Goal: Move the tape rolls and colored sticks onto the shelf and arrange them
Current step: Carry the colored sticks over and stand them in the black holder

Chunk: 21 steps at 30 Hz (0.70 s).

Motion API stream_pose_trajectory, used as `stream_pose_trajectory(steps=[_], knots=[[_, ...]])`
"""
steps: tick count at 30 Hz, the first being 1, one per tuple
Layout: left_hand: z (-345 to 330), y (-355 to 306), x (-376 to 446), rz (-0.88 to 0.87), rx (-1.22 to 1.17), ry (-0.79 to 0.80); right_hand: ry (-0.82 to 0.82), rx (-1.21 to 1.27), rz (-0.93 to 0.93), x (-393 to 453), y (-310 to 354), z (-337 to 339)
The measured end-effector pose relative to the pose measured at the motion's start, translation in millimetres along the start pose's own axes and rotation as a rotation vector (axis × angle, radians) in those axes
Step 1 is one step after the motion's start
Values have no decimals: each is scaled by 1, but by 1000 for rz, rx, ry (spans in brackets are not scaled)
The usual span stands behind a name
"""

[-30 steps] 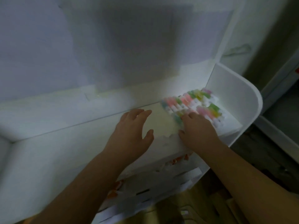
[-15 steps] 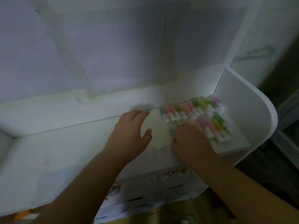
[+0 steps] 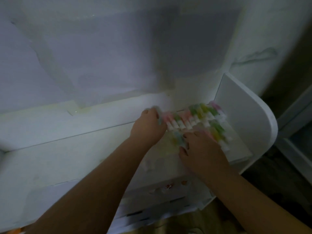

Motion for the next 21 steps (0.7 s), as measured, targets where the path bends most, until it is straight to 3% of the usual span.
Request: stream_pose_trajectory(steps=[9,14,21], knots=[[-28,10,18,183,-34,63,-54,96,-85,-9,-29,20],[-19,15,14,166,28,98,-37,131,-125,-10,-38,24],[22,26,-18,130,-57,-18,-59,208,-163,-9,-36,25]])
Point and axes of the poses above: each hand's wrist, its own x-axis towards the middle knuckle, its own z-axis out of the back of the hand, y = z × x, the point moved 5 cm from there along x, towards the middle knuckle, and after that the axes turned 15 degrees about -y, right-handed, at the moved point
